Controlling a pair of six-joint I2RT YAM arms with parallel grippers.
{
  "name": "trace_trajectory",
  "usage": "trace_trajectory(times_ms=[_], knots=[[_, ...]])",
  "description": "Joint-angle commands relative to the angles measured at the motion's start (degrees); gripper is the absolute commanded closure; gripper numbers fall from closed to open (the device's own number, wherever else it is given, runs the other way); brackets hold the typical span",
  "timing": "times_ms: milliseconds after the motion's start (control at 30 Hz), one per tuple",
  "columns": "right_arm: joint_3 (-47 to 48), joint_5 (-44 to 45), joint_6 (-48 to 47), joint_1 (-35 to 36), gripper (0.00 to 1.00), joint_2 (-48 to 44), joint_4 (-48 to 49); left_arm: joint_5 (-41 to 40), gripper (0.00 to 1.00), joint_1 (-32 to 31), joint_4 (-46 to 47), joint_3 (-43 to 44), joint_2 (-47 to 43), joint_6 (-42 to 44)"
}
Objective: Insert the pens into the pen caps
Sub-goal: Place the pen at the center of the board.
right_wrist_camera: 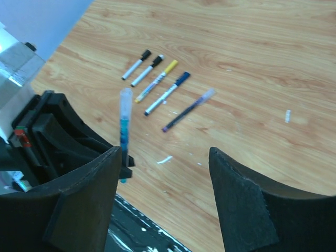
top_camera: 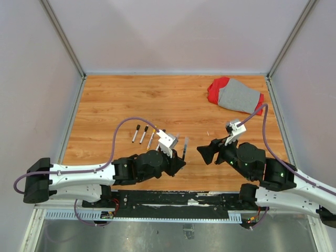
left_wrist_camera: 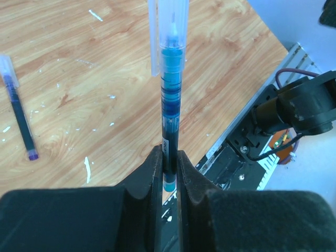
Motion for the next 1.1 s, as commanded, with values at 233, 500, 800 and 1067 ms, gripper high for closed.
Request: trace_trajectory(times_ms=[233,500,800,1067], knots=[[9.4,8.7,-5.3,-7.3,0.29,7.2,-19.7,-2.1,0.99,4.0,-4.9,1.7,3.7,-3.4],[2.6,-18.9,-7.0,-32.2,0.19,7.0,-12.7,-3.7,1.0,5.8,-10.3,4.7,7.7,-4.1],[-4.8,-25.8,-4.0,-41.8,0.01,0.2,-10.7,-5.1,0.99,8.4,-19.0,13.6,19.5,-2.7],[-4.0,-21.8,-4.1,-41.8,0.01,-5.0,-15.4,-3.1,0.99,13.7,-27.6,25.4,33.8,2.1]])
